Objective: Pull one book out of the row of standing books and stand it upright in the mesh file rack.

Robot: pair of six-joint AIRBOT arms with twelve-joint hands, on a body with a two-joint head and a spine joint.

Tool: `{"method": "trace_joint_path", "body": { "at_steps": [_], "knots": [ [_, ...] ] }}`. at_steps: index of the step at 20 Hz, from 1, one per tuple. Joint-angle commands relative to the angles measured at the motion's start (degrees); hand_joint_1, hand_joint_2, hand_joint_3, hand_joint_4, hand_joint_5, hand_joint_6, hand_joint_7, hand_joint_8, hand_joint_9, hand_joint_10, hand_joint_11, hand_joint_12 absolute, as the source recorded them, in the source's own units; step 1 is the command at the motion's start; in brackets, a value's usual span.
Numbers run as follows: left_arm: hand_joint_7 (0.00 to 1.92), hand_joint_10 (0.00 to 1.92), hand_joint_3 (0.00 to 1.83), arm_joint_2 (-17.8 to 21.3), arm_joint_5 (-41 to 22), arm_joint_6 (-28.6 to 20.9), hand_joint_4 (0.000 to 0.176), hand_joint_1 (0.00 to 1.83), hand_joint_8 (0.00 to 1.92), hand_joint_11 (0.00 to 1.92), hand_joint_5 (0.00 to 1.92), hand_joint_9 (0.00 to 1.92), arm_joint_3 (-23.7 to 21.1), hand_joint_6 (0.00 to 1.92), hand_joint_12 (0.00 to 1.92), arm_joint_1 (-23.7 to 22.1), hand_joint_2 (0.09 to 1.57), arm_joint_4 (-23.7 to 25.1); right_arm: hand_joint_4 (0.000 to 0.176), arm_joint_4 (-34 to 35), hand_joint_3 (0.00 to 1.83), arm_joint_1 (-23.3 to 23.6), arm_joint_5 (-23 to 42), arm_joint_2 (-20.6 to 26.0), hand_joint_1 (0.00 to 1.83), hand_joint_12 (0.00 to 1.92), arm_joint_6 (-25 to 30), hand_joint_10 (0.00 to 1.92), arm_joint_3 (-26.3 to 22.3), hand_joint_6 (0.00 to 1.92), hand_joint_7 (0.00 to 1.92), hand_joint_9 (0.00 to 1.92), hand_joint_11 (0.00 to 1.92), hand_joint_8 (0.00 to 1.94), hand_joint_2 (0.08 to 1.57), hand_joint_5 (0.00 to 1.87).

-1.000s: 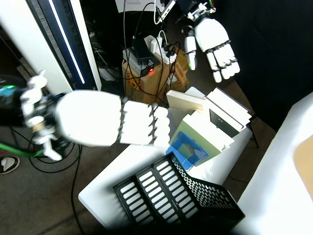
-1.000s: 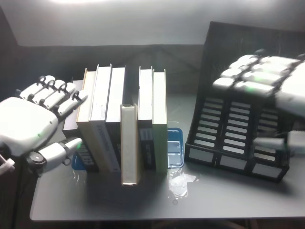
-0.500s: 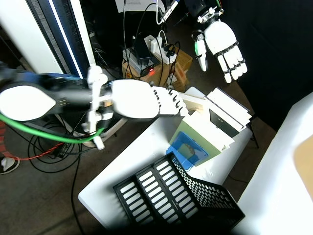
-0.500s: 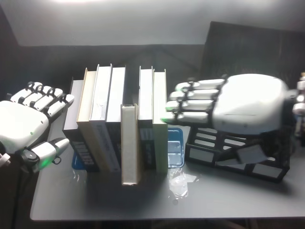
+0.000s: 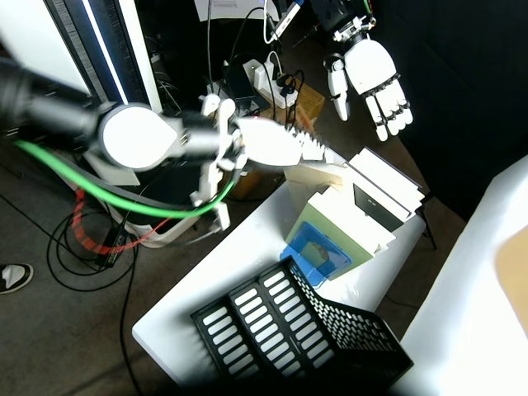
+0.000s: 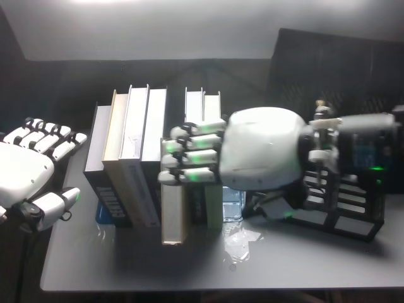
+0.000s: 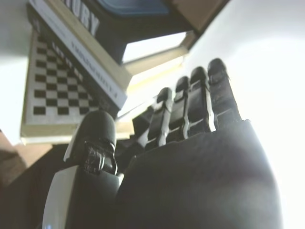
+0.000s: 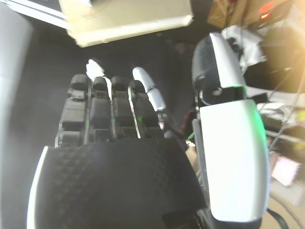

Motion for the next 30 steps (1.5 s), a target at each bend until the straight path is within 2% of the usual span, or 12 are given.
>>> {"method": "trace_joint_path", "body": {
  "at_steps": [1, 7, 8, 9, 10, 11, 13, 15, 18, 23, 26, 30],
  "knots": [
    [0.0, 0.0, 0.01, 0.4, -6.6, 0.2, 0.036, 0.13, 0.0, 0.0, 0.0, 0.0, 0.5, 0.0, 0.0, 0.3, 1.52, 0.1, 0.0, -0.6, 0.0, 0.6, 2.0, -0.8, 0.87, 0.0, -0.1, 0.0, 0.2, 0.0, 0.0, 0.0, 0.01, 0.0, 1.06, 0.0],
    [0.0, 0.0, 0.03, 1.1, -8.5, 0.1, 0.03, 0.19, 0.0, 0.0, 0.02, 0.0, -0.2, 0.01, 0.0, 2.2, 1.57, -2.1, 0.0, -4.8, 0.0, 0.6, -2.9, -8.2, 0.92, 0.0, -4.9, 0.0, 3.4, 0.01, 0.0, 0.0, 0.0, 0.0, 1.0, 0.01],
    [0.0, 0.0, 0.04, 1.3, -8.9, 0.1, 0.032, 0.25, 0.0, 0.0, 0.03, 0.0, -0.5, 0.01, 0.0, 2.8, 1.57, -2.5, 0.052, -5.0, 0.0, 0.6, -3.7, -9.4, 0.87, 0.59, -5.9, 0.0, 3.8, 0.02, 0.23, 0.27, 0.0, 0.04, 0.97, 0.21],
    [0.0, 0.0, 0.06, 1.4, -9.3, 0.1, 0.026, 0.28, 0.0, 0.0, 0.03, 0.0, -0.7, 0.01, 0.0, 3.3, 1.57, -2.8, 0.05, -5.7, 0.0, 0.6, -4.1, -10.2, 0.94, 0.75, -5.9, 0.0, 4.2, 0.02, 0.29, 0.32, 0.0, 0.03, 0.95, 0.26],
    [0.0, 0.0, 0.08, 1.7, -9.9, 0.1, 0.019, 0.28, 0.0, 0.0, 0.04, 0.0, -1.1, 0.01, 0.0, 4.0, 1.57, -3.4, 0.0, -7.7, 0.01, 0.6, -5.2, -11.9, 1.23, 0.35, -5.9, 0.0, 4.8, 0.05, 0.42, 0.29, 0.0, 0.03, 0.98, 0.45],
    [0.0, 0.0, 0.1, 1.9, -10.5, 0.1, 0.022, 0.22, 0.0, 0.0, 0.03, 0.0, -1.5, 0.01, 0.0, 4.6, 1.57, -3.9, 0.0, -9.8, 0.04, 0.6, -6.2, -13.1, 1.41, 0.15, -5.9, 0.0, 5.0, 0.01, 0.11, 0.06, 0.0, 0.01, 1.14, 0.3],
    [0.0, 0.0, 0.11, 2.1, -11.7, -0.1, 0.03, 0.16, 0.0, 0.0, 0.02, 0.0, -2.0, 0.0, 0.0, 5.6, 1.57, -4.8, 0.052, -12.0, 0.02, 0.6, -7.8, -14.9, 1.47, 0.03, -5.9, 0.0, 5.4, 0.0, 0.25, 0.0, 0.0, 0.01, 1.19, 0.22],
    [0.0, 0.0, 0.1, 2.3, -12.5, -0.6, 0.034, 0.17, 0.0, 0.0, 0.03, 0.0, -2.3, 0.0, 0.0, 6.2, 1.57, -5.2, 0.058, -12.7, 0.02, 0.6, -8.5, -16.2, 1.48, 0.02, -5.9, 0.0, 5.9, 0.0, 0.26, 0.0, 0.0, 0.0, 1.2, 0.22],
    [0.0, 0.0, 0.11, 2.3, -13.1, -0.8, 0.067, 0.06, 0.0, 0.0, 0.01, 0.0, -2.4, 0.0, 0.0, 6.6, 1.57, -5.6, 0.059, -14.0, 0.02, 0.1, -9.5, -17.6, 1.48, 0.02, -5.9, 0.0, 6.7, 0.0, 0.26, 0.0, 0.0, 0.0, 1.2, 0.22],
    [0.0, 0.0, 0.07, 2.3, -13.5, -0.9, 0.055, 0.07, 0.0, 0.0, 0.01, 0.0, -2.5, 0.0, 0.0, 6.7, 1.57, -5.6, 0.059, -14.6, 0.02, -0.5, -11.2, -18.4, 1.48, 0.02, -6.6, 0.0, 8.0, 0.0, 0.26, 0.0, 0.0, 0.0, 1.2, 0.22],
    [0.0, 0.0, 0.1, 2.2, -13.5, -1.0, 0.069, 0.03, 0.0, 0.0, 0.0, 0.0, -2.4, 0.0, 0.0, 6.7, 1.57, -5.6, 0.059, -15.0, 0.01, -1.3, -12.8, -18.7, 1.48, 0.02, -6.7, 0.0, 9.3, 0.0, 0.26, 0.0, 0.0, 0.0, 1.2, 0.22],
    [0.0, 0.0, 0.09, 1.6, -13.5, -1.3, 0.062, 0.11, 0.0, 0.0, 0.01, 0.0, -2.1, 0.0, 0.0, 6.7, 1.57, -5.4, 0.059, -16.5, 0.01, -2.4, -15.4, -20.8, 1.48, 0.02, -6.7, 0.0, 12.4, 0.0, 0.26, 0.0, 0.0, 0.0, 1.2, 0.22]
  ]
}}
